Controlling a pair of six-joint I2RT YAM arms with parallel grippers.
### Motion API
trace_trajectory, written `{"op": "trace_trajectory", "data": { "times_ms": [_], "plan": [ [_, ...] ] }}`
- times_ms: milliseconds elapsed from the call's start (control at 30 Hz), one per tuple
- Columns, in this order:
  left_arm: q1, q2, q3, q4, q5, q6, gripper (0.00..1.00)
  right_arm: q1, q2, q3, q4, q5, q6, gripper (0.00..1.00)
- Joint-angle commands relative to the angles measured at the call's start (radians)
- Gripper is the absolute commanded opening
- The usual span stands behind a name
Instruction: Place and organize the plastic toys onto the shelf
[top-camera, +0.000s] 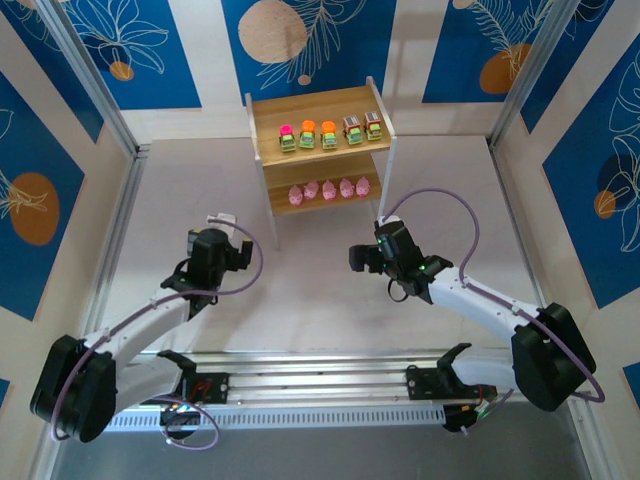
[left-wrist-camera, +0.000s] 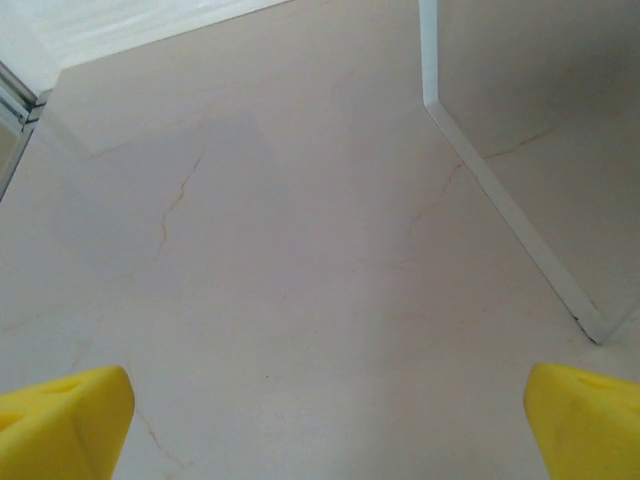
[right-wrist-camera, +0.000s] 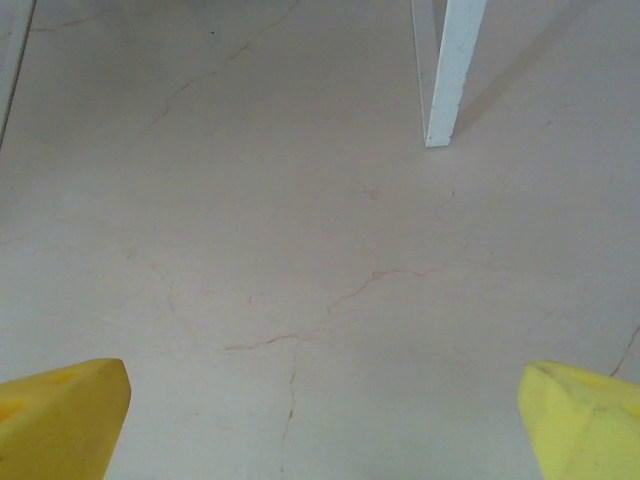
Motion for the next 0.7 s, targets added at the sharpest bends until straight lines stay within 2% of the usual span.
{"op": "trace_trajectory", "data": {
  "times_ms": [0,233,400,667],
  "plan": [
    [0.014,0.038,-0.017,0.171,-0.014,0.091,1.0,-0.005,-0.015,-0.006,0.017,0.018,0.006,0.99],
    [0.086,0.12,-0.046,0.336,0.002,0.123,1.0,-0.01,-0.004,-0.002,0.021,0.001,0.004,0.99],
    [0.161,0.196,-0.071,0.444,0.094,0.098,1.0,-0.012,0.005,-0.001,0.024,-0.008,0.002,0.99],
    [0.186,0.296,-0.103,0.588,0.139,0.159,1.0,-0.013,0.017,0.005,0.028,-0.008,-0.002,0.99]
  ]
}}
